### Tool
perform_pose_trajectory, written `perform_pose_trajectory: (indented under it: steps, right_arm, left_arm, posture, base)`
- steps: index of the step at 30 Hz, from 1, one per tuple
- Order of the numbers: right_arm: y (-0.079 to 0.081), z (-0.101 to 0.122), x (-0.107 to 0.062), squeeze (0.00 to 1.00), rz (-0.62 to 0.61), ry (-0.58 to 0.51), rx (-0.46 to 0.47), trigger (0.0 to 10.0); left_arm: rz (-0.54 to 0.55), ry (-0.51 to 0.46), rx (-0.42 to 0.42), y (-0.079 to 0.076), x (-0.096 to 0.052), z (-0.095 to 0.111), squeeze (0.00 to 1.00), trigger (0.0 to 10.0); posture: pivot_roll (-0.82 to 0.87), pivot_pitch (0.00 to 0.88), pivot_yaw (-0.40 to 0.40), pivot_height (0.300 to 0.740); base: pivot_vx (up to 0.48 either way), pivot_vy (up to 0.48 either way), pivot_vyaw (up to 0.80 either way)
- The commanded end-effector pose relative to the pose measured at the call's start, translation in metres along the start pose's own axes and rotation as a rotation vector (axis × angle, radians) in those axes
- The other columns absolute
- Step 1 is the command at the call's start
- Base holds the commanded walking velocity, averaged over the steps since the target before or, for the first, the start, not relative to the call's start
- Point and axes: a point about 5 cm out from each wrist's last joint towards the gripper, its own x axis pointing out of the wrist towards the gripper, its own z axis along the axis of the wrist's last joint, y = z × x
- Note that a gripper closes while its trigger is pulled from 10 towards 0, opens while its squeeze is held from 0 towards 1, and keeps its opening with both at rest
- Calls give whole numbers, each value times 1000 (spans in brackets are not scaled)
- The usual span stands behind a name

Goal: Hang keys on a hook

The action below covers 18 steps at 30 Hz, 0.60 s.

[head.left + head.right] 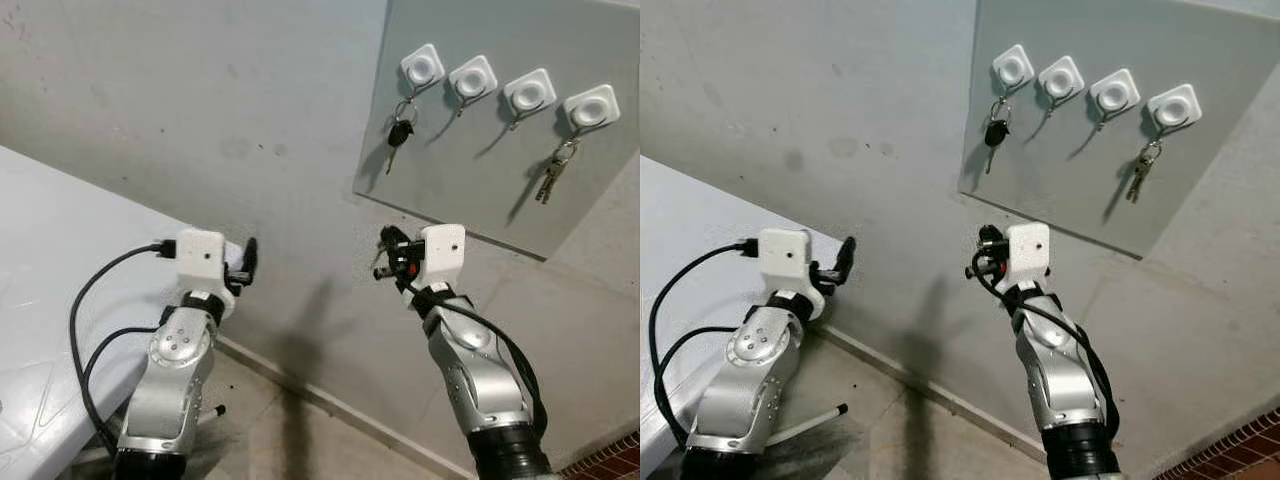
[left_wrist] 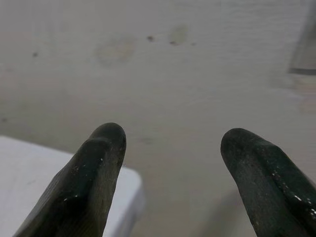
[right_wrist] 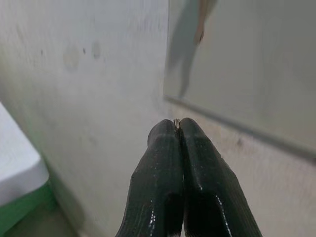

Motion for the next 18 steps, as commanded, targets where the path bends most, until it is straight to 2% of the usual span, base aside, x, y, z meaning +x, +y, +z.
perform_pose_trajectory:
  steps: [1, 6, 9, 13, 18]
  right_arm:
    - [-4, 14, 5, 0, 20, -56, 3, 10000]
    - [-5, 17, 7, 0, 32, -68, 6, 10000]
    - [-16, 48, 28, 0, 23, -166, -24, 10000]
    - [-17, 59, 34, 0, 31, -207, -32, 10000]
    - [-18, 84, 44, 0, 45, -302, -19, 10000]
  left_arm:
    - [-56, -50, 30, -6, 3, 15, 0, 10000]
    - [-77, -57, 45, -8, 4, 17, 0, 10000]
    - [-186, -127, 69, -23, 13, 40, 0, 10000]
    - [-222, -145, 70, -27, 15, 49, 0, 10000]
    - [-261, -202, 129, -35, 18, 64, 0, 10000]
  posture:
    - [-75, 0, -43, 740]
    - [-75, 0, -43, 740]
    - [-71, 0, -44, 740]
    - [-69, 0, -43, 740]
    - [-67, 0, -41, 740]
  base:
    - [0, 0, 0]
    - [0, 0, 0]
    - [0, 0, 0]
    - [0, 0, 0]
    - [0, 0, 0]
